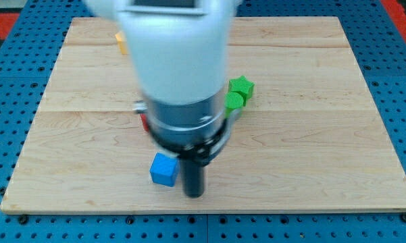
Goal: Place the blue cube at top the blue triangle
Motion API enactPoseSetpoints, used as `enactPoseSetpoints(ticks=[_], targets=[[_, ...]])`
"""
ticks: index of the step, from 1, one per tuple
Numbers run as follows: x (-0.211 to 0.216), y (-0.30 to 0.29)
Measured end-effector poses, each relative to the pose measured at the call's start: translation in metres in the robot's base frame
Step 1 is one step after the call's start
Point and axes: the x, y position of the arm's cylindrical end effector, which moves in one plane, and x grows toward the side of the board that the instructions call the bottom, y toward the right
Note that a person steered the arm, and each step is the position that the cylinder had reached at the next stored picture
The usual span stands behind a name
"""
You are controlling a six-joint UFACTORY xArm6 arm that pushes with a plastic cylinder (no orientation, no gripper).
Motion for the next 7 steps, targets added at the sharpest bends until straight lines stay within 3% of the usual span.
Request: enactPoseSetpoints(ticks=[1, 3, 4, 5, 6, 7], targets=[[-0.03, -0.041], [0.024, -0.083], [-0.045, -0.139], [-0.08, -0.143], [-0.041, -0.13], [-0.07, -0.179]])
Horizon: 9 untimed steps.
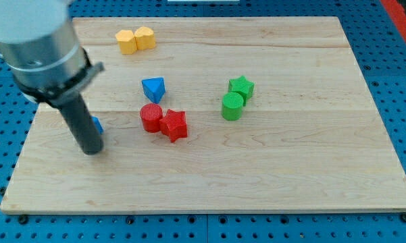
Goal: Place the blue cube at top the blue triangle
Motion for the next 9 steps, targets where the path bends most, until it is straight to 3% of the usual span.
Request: enactPoseSetpoints(ticks=[1, 2, 3, 4, 5, 6, 7, 8, 9], targets=[[-0.046, 0.027], [-0.06, 0.04], [0.009, 0.044], [-0.006, -0.025], [-0.067, -0.05], [-0.085, -0.038], [-0.102, 0.036], [-0.105, 0.05], [-0.099, -0.026]])
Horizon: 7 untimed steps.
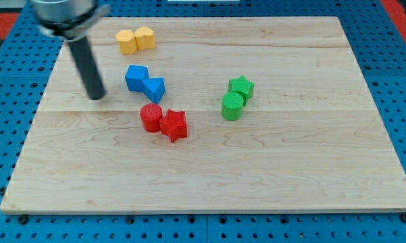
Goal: Place the blue cube at top the blue triangle
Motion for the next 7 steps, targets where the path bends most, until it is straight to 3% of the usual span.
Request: enactPoseSetpoints(ticks=[1, 2, 4, 6, 7], targets=[[-0.059, 0.005], [-0.075, 0.025], [-0.039, 0.048], [-0.039, 0.084], [-0.023, 0.02]])
